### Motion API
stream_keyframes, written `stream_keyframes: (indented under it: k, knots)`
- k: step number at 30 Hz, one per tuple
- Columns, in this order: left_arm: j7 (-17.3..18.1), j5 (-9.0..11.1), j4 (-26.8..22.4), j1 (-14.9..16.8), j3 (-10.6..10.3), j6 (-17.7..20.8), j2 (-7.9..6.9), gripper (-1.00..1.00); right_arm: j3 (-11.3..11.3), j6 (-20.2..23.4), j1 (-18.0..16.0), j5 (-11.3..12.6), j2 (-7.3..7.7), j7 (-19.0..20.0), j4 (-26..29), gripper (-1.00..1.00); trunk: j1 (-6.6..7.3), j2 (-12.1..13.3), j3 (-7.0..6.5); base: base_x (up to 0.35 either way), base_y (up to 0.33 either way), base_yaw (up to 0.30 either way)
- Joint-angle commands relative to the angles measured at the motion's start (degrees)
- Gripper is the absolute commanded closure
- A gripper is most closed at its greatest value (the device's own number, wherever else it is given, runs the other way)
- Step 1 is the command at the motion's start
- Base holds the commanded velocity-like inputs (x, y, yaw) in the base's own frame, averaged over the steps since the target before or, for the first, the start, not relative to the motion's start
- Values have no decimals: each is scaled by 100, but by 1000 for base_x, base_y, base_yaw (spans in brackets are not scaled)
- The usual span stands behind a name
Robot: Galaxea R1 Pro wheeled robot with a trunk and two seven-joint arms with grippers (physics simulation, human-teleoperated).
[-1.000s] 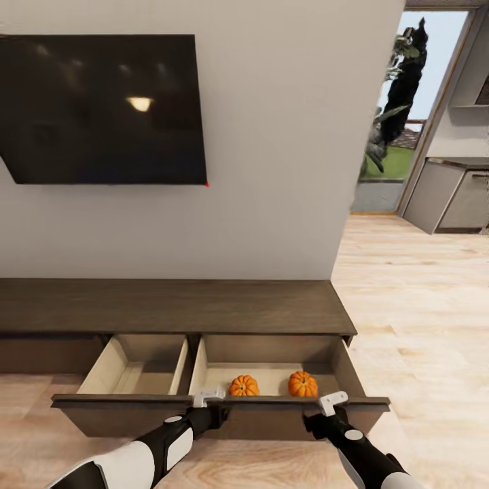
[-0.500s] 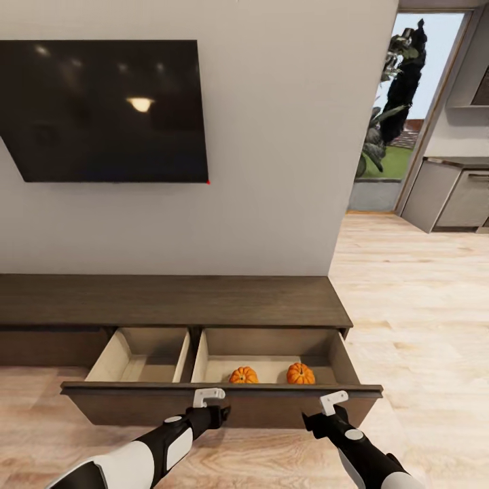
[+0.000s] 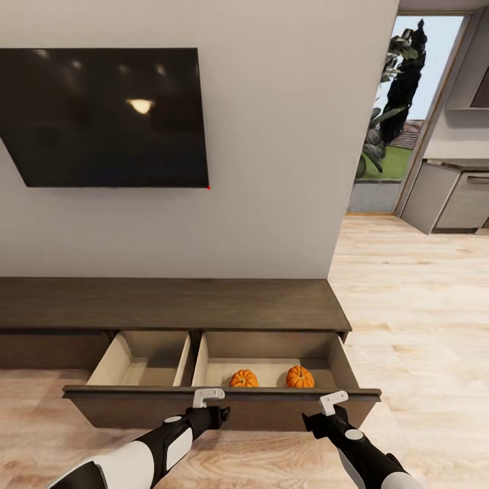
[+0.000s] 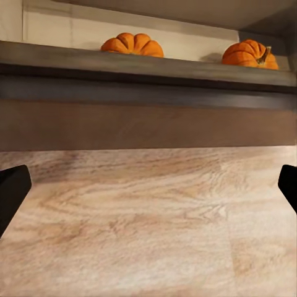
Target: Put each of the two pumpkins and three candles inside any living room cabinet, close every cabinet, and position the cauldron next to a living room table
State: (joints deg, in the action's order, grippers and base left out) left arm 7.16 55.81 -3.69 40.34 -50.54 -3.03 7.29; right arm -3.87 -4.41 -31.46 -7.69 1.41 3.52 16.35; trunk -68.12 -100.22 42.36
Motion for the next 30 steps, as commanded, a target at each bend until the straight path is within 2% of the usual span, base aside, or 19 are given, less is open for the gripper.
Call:
stream_keyframes:
  k: [1, 5, 23, 30]
  knots:
    - [2, 0, 0, 0, 0, -2, 0, -100, 0, 0, 0, 0, 0, 0, 0, -100, 0, 0, 0, 0, 0, 0]
    - [4, 0, 0, 0, 1, -4, 0, -100, 0, -1, 1, 3, 0, 0, 0, -100, 0, 0, 0, 0, 0, 0]
    - [-3, 0, 0, 0, 1, 39, 8, -100, -8, 25, 0, 23, -6, 0, -50, -100, -395, -722, 323, 0, 0, 0]
    - [-12, 0, 0, 0, 1, 39, 9, -100, -9, 74, 0, 33, -9, -41, -350, -100, -549, -1003, 449, 0, 0, 0]
